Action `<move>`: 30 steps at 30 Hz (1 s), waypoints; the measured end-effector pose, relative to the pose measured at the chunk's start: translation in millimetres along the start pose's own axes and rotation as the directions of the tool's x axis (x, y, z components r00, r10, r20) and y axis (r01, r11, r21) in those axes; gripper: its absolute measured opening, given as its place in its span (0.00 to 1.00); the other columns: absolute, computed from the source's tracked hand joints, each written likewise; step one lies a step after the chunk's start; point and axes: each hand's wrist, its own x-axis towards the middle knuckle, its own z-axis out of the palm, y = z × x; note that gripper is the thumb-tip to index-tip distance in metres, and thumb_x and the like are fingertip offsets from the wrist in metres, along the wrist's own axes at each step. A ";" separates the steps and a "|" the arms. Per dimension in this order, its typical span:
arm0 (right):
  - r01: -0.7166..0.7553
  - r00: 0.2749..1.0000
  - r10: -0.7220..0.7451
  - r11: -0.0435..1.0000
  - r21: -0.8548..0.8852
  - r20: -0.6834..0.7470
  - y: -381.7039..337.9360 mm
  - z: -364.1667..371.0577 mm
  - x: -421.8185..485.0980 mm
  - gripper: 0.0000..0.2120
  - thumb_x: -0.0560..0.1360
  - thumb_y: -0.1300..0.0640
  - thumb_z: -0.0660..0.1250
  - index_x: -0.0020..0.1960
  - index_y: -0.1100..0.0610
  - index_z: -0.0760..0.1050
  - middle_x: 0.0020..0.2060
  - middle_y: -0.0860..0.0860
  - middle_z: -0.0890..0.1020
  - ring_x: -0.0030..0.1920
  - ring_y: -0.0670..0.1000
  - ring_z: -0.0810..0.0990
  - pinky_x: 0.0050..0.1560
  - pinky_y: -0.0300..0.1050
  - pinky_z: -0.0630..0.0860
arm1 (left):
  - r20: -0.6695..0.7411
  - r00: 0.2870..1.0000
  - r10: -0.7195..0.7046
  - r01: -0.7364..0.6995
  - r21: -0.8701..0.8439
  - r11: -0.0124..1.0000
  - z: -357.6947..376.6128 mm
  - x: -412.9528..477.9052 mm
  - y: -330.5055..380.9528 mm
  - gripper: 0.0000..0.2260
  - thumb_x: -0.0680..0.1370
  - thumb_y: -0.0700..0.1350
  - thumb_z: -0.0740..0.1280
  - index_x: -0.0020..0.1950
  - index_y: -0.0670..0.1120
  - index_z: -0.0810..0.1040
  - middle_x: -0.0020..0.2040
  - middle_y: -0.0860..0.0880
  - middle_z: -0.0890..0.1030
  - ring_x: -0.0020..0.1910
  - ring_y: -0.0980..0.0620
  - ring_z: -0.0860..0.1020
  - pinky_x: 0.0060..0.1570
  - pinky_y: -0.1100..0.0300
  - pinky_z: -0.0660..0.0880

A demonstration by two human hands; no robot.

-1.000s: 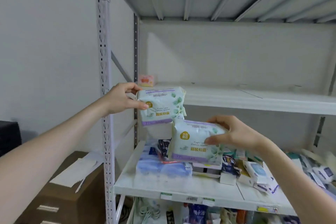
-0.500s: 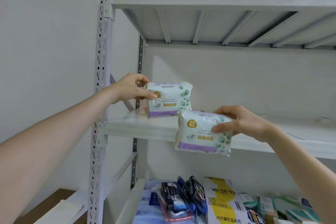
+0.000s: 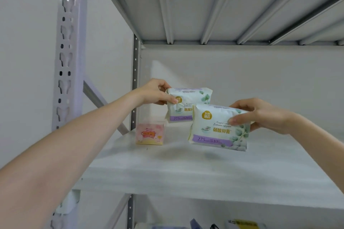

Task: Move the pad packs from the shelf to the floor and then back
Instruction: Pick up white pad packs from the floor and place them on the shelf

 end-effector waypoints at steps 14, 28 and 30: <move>-0.130 0.986 0.137 0.989 -0.071 0.098 52.1 -18.1 126.4 0.30 0.57 0.52 0.79 0.56 0.59 0.77 0.48 0.56 0.86 0.49 0.56 0.85 0.52 0.54 0.81 | 0.094 0.990 -0.105 0.097 0.092 0.991 10.6 122.3 -82.1 0.21 0.67 0.45 0.80 0.54 0.41 0.77 0.48 0.47 0.85 0.46 0.50 0.85 0.59 0.54 0.78; -0.209 0.956 0.224 0.973 -0.094 0.192 83.8 -0.6 164.9 0.27 0.61 0.56 0.80 0.57 0.59 0.76 0.48 0.55 0.86 0.49 0.55 0.85 0.47 0.48 0.82 | 0.243 0.951 -0.190 0.166 0.113 0.980 31.1 144.1 -132.4 0.22 0.70 0.43 0.78 0.59 0.38 0.76 0.54 0.44 0.83 0.51 0.50 0.83 0.55 0.59 0.79; -0.217 0.953 0.230 0.972 -0.087 0.196 87.5 3.0 167.3 0.27 0.61 0.55 0.79 0.58 0.59 0.76 0.49 0.55 0.85 0.50 0.54 0.85 0.50 0.50 0.81 | 0.251 0.948 -0.197 0.171 0.122 0.978 31.1 143.9 -136.6 0.21 0.69 0.43 0.78 0.59 0.39 0.76 0.55 0.44 0.83 0.53 0.49 0.83 0.56 0.58 0.78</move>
